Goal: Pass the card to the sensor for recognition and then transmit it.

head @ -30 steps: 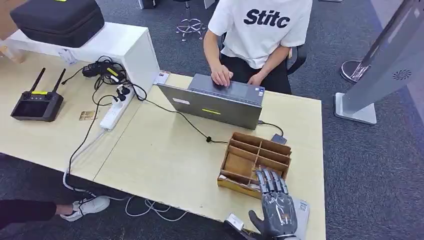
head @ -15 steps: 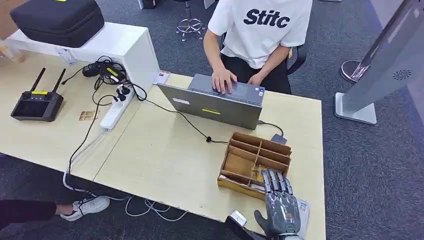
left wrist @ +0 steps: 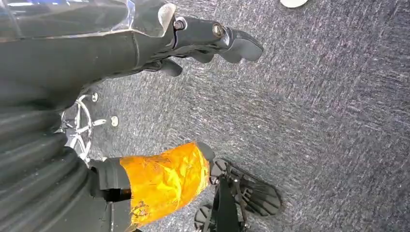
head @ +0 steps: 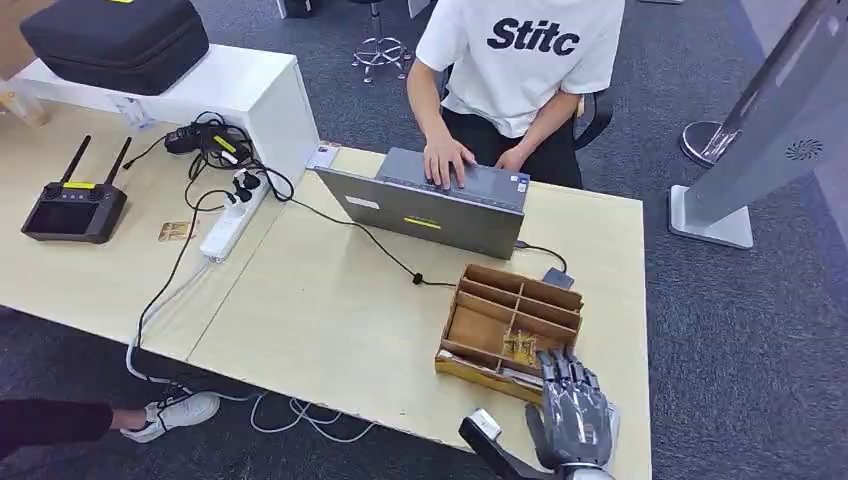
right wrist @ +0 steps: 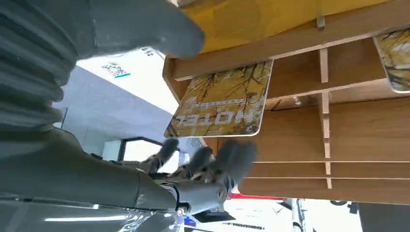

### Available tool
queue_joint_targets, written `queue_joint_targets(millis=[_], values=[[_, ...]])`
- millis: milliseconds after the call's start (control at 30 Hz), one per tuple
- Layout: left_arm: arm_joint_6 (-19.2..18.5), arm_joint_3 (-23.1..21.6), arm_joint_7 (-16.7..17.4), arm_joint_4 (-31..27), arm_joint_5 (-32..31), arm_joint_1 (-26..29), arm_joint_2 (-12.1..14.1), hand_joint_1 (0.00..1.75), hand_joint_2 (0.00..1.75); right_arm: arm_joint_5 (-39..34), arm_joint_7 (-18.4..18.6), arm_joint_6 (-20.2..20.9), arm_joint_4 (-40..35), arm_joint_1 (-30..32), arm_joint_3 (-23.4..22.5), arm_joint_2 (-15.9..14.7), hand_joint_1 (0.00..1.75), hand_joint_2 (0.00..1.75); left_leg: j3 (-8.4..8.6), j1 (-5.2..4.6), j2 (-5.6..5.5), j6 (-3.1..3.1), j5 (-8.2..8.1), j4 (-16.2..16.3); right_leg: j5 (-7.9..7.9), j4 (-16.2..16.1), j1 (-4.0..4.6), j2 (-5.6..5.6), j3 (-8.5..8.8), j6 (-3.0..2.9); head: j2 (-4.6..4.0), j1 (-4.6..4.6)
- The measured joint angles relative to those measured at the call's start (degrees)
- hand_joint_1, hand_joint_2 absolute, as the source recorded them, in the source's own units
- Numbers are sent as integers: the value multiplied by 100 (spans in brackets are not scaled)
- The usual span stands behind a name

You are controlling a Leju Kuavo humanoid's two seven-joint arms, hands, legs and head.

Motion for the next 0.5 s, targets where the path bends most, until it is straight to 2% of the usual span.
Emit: queue_joint_targets(millis=[100, 400, 500], values=[[-2, 0, 2, -2, -4, 0, -2, 0, 175, 0, -53, -59, -4, 0, -6, 0, 175, 175, 0, 0, 0, 0, 0, 0, 0, 0, 0, 0, 0, 0, 0, 0], [-2, 0, 35, -20, -9, 1, -48, 0, 175, 0, -184, -210, -133, 0, -92, 4, 175, 175, 0, 0, 0, 0, 0, 0, 0, 0, 0, 0, 0, 0, 0, 0], [-2, 0, 35, -20, -15, 1, -55, 0, 175, -20, -374, -254, -173, 10, -133, 26, 175, 175, 0, 0, 0, 0, 0, 0, 0, 0, 0, 0, 0, 0, 0, 0]])
